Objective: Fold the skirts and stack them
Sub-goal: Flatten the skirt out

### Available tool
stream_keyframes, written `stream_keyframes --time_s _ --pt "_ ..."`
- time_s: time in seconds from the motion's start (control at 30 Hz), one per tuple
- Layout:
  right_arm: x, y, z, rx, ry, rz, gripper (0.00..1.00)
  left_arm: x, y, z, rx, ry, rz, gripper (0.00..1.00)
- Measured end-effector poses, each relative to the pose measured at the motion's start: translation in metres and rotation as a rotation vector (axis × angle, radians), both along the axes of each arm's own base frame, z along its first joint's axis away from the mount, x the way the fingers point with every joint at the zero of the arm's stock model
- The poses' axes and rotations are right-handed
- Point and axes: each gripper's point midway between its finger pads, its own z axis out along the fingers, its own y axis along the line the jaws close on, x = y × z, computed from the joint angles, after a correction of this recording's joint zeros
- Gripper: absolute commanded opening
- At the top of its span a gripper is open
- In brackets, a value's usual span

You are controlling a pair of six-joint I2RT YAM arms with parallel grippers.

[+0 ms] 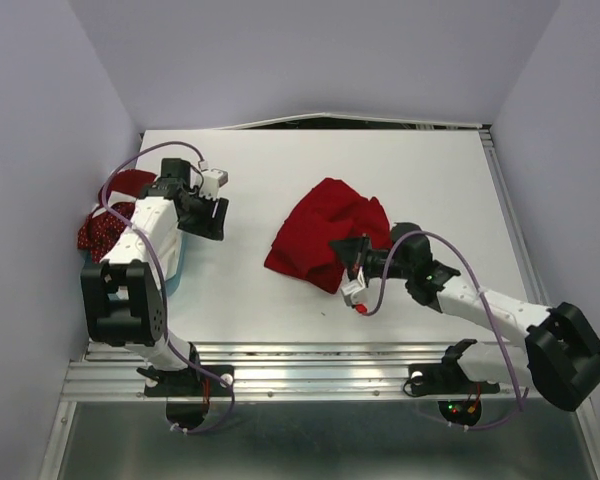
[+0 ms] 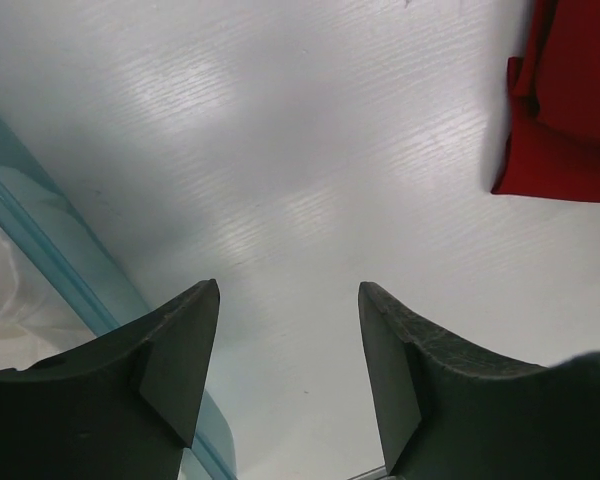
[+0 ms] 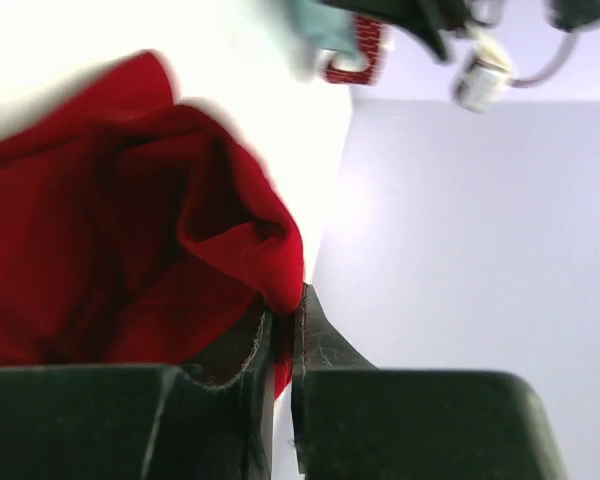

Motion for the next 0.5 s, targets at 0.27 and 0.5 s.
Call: stream_keyframes --time_s 0.27,0.5 --pt "0.064 0.022 0.120 0.249 0.282 -0.246 0.01 0.001 -0.040 0.050 -0.081 -0.179 -0.136 0.67" --pt "0.169 -0.003 0.112 0.456 0.670 -0.676 0.01 -0.007 -0.088 0.094 -0.155 -0.361 -0.290 0.70"
